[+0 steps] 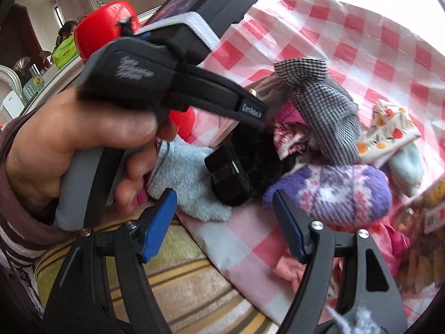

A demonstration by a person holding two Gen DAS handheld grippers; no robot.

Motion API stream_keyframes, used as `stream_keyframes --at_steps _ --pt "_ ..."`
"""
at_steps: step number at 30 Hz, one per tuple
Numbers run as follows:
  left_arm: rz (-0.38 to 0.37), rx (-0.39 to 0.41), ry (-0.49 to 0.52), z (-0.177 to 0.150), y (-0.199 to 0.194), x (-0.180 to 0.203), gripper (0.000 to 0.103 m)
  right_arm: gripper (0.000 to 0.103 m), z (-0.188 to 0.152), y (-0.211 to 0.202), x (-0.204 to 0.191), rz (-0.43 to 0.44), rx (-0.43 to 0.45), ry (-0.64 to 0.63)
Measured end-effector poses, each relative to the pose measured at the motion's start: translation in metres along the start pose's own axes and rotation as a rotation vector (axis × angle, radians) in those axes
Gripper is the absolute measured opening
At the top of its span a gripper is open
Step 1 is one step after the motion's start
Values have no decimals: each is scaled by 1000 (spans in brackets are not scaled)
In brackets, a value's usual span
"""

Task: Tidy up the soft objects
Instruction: 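Grasp the pink oval sponge with the left tool while the right tool grasps the black hair tie, then carry the sponge and hair tie into the purple-rimmed box and open both tools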

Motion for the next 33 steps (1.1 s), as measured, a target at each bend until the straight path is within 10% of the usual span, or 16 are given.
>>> stream_keyframes --at_steps 9,16,33 --pt "-23 61 2 -2 -20 -9 20 69 10 32 4 22 -38 -13" --pt "-111 154 -12 -6 -52 -7 20 38 10 48 11 21 -70 2" --pt "-201 275 -25 -34 -104 2 10 37 -22 -34 15 -90 45 138"
Point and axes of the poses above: each gripper's, at about its wrist camera, not at the fingertips, and y roughly the way its jaws point, x to its right, z to its top, the point moved 10 cm from there along y, roughly the way its jaws point, and after that the axes turned 7 degrees about z, right-handed, at the moved point
